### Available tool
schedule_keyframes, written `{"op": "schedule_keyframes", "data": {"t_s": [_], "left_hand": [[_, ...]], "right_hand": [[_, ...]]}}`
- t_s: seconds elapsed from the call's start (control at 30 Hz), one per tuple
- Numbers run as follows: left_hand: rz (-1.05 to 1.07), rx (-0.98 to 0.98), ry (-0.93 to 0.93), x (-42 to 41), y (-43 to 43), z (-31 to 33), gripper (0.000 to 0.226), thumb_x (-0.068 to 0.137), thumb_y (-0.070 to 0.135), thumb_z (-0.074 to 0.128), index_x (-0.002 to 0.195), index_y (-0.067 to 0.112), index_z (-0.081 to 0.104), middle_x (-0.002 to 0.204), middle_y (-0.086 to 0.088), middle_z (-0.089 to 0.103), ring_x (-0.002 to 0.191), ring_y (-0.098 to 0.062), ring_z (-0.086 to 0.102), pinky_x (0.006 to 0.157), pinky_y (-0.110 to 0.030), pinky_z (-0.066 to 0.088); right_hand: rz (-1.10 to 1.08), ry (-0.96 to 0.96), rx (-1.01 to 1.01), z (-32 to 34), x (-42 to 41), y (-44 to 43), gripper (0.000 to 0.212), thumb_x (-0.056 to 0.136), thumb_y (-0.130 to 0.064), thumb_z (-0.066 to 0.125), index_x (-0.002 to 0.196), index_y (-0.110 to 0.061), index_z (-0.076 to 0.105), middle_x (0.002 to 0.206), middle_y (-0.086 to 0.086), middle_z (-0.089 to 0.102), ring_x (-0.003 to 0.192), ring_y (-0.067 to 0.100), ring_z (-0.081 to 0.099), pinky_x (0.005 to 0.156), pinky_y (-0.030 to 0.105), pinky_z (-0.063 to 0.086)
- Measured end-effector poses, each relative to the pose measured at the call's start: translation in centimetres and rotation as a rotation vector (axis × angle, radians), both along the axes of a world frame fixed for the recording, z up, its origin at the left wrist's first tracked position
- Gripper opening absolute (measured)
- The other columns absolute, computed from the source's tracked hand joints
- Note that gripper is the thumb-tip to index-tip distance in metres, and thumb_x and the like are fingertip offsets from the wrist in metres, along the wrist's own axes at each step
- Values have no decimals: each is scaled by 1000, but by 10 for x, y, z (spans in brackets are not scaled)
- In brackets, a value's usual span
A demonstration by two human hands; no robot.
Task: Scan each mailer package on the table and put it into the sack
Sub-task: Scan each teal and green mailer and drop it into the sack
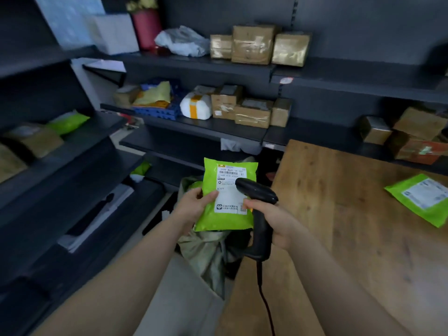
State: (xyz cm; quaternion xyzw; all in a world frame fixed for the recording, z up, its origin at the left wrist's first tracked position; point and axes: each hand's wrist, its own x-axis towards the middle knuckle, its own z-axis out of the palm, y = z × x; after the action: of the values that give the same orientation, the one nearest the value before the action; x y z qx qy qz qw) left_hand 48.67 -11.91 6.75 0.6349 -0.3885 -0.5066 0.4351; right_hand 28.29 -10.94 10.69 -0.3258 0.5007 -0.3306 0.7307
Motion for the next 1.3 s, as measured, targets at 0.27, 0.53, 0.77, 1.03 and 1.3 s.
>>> {"op": "schedule_keyframes", "data": {"t_s": [0.27,0.53,0.77,1.03,1.3], "left_hand": [[-90,16,-132,162,-45,-15,30,89,32,67,110,11,63,106,-5,70,93,-20,68,76,-33,54],[-274,161,-114,241,-114,-52,9,93,26,63,98,20,59,95,1,68,83,-15,65,74,-32,53],[-376,267,-99,241,-196,-115,38,91,20,65,124,5,52,110,-7,65,96,-20,63,83,-35,53],[-466,330,-283,240,-294,-207,24,89,27,67,105,8,65,102,-3,65,97,-17,60,73,-24,44],[-610,491,-571,256,-350,-288,67,83,57,61,142,32,42,156,-14,10,137,-34,31,112,-42,34]], "right_hand": [[-45,89,-14,-36,155,-47,21,82,-19,77,102,-13,71,85,3,73,72,17,67,64,31,52],[-249,160,95,-84,239,-88,19,78,-22,80,92,-14,69,93,8,70,82,24,63,73,35,51],[-443,178,176,-140,250,-148,19,79,-15,80,94,-10,71,102,16,73,94,33,70,88,50,56],[-609,261,272,-226,244,-224,32,80,-6,78,110,-4,66,98,11,69,91,29,65,85,42,54],[-459,641,248,-337,237,-258,108,44,-53,85,139,-18,48,144,8,45,131,30,47,108,53,40]]}}
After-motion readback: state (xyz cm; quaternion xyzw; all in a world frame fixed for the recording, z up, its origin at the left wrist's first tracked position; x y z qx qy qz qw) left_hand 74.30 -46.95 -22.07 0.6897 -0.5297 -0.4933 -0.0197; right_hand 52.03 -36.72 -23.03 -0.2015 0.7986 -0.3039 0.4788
